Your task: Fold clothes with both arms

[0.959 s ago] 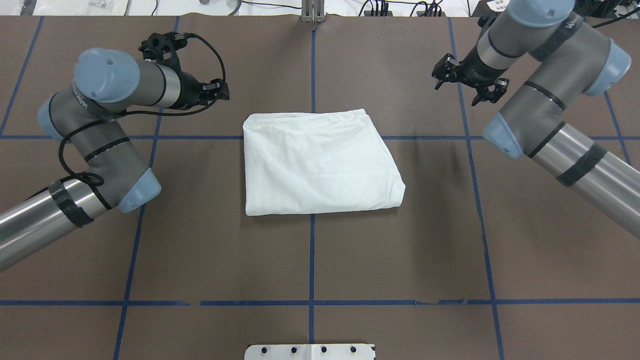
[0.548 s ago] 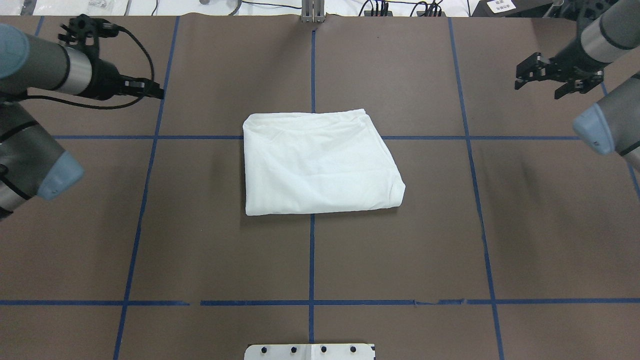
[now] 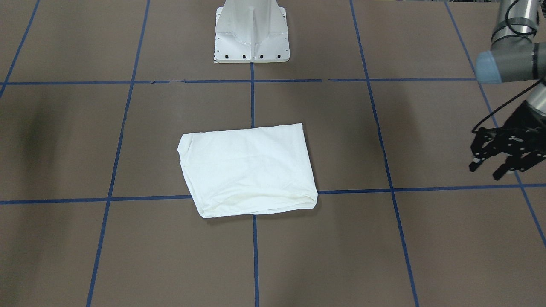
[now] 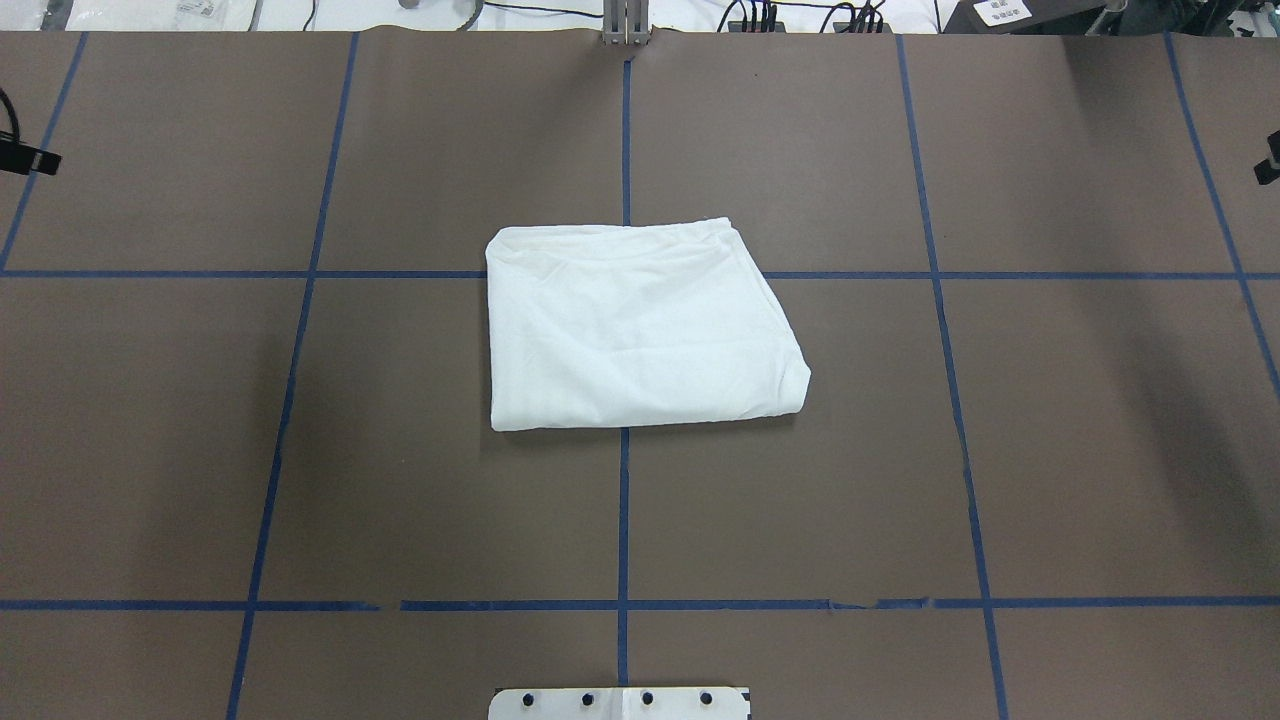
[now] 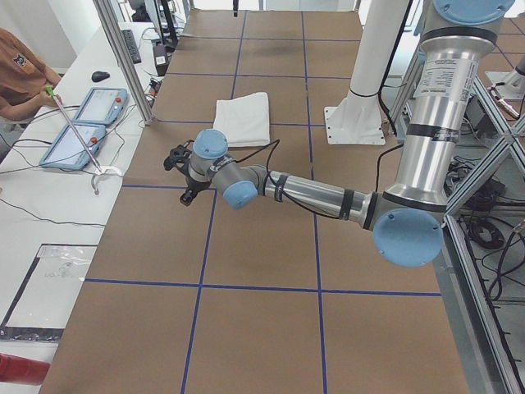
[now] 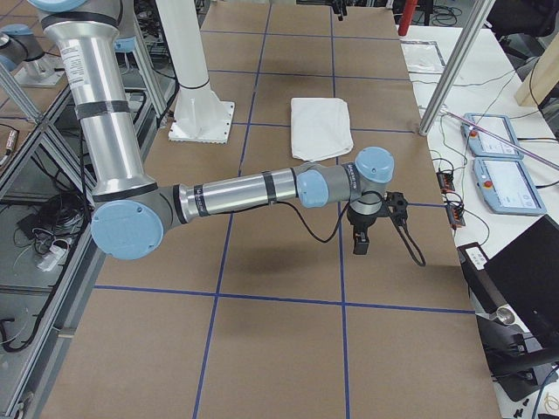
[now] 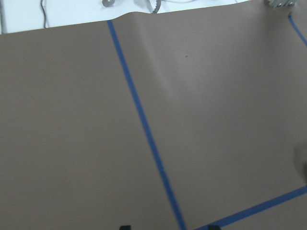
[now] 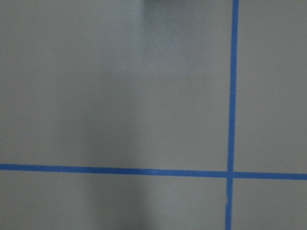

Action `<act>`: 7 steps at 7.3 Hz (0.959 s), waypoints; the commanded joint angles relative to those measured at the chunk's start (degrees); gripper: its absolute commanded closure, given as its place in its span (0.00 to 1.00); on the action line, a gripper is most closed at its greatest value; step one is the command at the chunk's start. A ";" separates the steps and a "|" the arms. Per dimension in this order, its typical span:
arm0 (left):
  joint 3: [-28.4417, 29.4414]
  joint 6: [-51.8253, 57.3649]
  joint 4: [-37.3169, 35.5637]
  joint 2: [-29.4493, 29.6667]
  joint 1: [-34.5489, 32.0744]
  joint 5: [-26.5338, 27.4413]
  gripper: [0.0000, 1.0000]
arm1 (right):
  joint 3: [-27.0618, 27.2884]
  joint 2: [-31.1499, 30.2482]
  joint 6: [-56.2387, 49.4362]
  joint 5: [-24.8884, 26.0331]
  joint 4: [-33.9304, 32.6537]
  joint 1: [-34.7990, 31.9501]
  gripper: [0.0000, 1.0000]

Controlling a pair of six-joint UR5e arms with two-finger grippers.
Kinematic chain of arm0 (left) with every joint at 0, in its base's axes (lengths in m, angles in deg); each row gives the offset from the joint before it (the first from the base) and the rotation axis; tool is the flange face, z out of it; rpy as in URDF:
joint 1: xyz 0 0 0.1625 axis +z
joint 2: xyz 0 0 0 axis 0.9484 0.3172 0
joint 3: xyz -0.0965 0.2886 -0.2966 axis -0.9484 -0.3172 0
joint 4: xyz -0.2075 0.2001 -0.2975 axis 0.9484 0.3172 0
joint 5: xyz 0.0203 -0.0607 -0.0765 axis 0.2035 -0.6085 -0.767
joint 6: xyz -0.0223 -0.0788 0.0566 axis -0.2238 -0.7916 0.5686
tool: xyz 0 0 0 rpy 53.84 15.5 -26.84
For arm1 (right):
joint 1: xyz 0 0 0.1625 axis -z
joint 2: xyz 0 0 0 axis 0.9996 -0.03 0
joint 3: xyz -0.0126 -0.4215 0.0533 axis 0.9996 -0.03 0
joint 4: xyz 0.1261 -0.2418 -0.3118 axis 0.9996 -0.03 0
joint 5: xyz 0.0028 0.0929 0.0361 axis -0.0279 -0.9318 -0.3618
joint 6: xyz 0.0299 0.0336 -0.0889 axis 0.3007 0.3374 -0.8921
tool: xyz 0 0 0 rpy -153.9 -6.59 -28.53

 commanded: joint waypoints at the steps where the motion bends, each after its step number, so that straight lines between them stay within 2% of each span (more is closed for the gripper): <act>1: 0.65 13.17 -12.14 -0.67 -7.19 -0.96 0.34 | 1.54 -4.58 -10.65 -0.11 -4.88 -3.83 0.00; 2: 0.65 17.13 -14.90 -0.93 -8.26 -1.22 0.30 | 1.72 -5.38 -10.85 -0.11 -4.97 -4.27 0.00; 4: 1.53 18.31 -15.53 -2.43 -10.10 -1.23 0.20 | 1.54 -5.92 -10.59 -0.19 -4.97 -4.19 0.00; 7: 1.71 18.31 -16.86 -2.78 -12.22 -7.01 0.12 | 1.11 -5.74 -9.80 -1.60 -4.97 -3.93 0.00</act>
